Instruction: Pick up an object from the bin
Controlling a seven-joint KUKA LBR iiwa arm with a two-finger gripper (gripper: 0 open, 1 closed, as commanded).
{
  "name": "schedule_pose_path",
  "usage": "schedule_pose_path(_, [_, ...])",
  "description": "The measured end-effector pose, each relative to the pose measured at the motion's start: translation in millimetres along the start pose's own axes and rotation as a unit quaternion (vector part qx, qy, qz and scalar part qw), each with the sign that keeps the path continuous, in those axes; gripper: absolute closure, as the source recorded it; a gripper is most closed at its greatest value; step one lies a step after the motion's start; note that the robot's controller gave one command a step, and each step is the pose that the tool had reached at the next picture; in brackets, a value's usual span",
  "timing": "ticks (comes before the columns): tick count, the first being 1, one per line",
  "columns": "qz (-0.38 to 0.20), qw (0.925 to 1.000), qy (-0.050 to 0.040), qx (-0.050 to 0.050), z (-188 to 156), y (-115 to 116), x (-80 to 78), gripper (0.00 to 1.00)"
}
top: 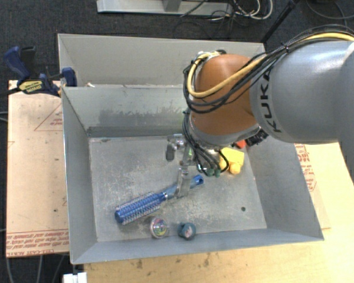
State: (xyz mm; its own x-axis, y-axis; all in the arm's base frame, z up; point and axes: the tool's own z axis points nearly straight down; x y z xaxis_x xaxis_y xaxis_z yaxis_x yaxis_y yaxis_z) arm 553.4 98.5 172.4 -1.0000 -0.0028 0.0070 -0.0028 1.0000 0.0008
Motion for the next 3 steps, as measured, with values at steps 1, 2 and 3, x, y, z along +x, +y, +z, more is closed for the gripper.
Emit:
schedule_pose_path(1, [-0.067,0.9977,-0.0009,0.000,106.4,20.8,1.8,0.00])
schedule_pose_path(2, [-0.066,0.9978,-0.0037,0.000,102.1,20.1,-0.3,1.00])
schedule_pose_path(3, [-0.213,0.9769,-0.0077,0.001,-61.9,24.0,-1.6,1.00])
